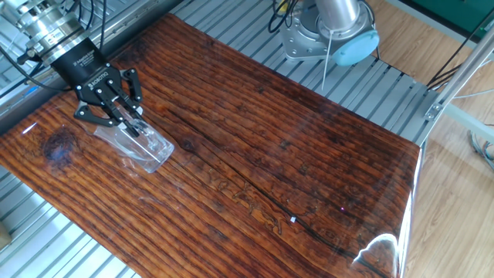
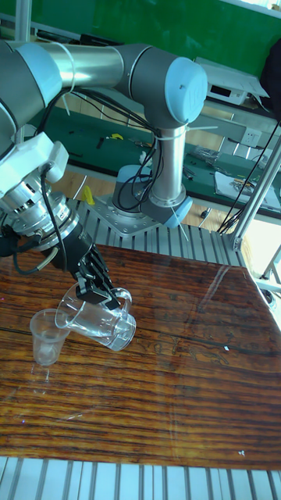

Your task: Pour the water from one cup into another empty cup

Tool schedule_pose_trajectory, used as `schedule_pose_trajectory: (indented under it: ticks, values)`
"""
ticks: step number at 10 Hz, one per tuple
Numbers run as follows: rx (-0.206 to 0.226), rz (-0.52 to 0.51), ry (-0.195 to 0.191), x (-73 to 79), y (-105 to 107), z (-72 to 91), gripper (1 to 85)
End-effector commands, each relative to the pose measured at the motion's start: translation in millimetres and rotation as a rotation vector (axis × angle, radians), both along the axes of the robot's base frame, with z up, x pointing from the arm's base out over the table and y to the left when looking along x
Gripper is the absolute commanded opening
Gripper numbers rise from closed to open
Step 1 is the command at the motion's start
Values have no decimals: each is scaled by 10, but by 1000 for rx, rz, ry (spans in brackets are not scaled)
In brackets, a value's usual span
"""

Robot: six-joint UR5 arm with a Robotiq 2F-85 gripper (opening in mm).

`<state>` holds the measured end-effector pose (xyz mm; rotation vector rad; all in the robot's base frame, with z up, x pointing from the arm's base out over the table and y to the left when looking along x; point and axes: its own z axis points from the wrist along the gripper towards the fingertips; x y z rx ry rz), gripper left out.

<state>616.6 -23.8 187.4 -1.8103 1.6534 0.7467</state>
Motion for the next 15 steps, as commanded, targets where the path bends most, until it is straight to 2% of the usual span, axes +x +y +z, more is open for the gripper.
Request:
schedule_pose_trajectory:
  ticks: [1, 15]
  values:
    - [26, -4, -5, 8, -4, 36, 17]
    - [39, 0, -7, -20, -40, 25, 17]
